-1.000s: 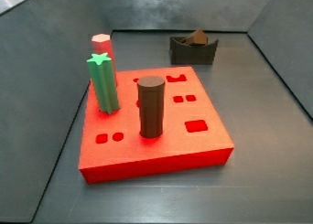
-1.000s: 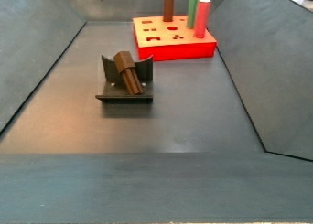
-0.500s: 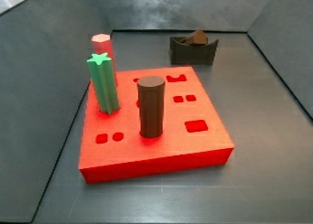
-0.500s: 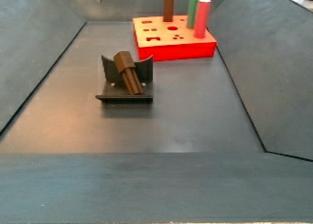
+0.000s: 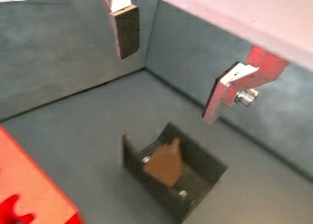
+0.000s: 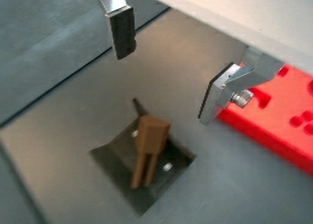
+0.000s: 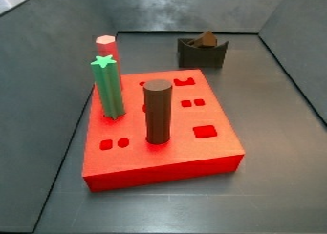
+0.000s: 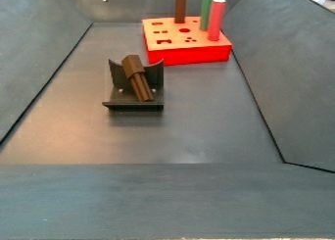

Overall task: Pick up the 3 prong object. Move up. Place the 3 prong object on the fixture. Regrasp the 3 prong object. Move to above the board. Insert the 3 prong object.
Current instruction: Regrasp the 3 prong object.

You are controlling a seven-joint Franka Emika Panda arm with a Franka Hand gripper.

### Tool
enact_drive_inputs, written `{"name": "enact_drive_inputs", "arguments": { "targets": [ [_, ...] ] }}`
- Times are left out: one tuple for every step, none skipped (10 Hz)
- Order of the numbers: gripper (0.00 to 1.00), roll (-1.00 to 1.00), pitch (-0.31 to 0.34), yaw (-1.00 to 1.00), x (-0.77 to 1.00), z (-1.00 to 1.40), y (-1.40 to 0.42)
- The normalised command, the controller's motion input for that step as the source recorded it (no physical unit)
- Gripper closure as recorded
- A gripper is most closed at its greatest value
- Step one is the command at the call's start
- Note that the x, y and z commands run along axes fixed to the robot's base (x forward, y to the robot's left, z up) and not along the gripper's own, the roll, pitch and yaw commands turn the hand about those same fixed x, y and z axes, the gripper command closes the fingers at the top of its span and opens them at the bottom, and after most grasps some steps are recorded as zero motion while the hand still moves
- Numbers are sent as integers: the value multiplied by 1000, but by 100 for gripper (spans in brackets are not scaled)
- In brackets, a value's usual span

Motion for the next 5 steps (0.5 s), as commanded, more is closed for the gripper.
{"name": "enact_drive_inputs", "arguments": {
  "targets": [
    [0, 1000, 5, 14, 11, -3, -21],
    [0, 1000, 17, 16, 33, -11, -24],
    [0, 1000, 26, 19, 45, -13, -24],
    [0, 1000, 43, 24, 59, -15, -30],
    [0, 1000, 53, 28, 66, -18, -30]
  ]
}}
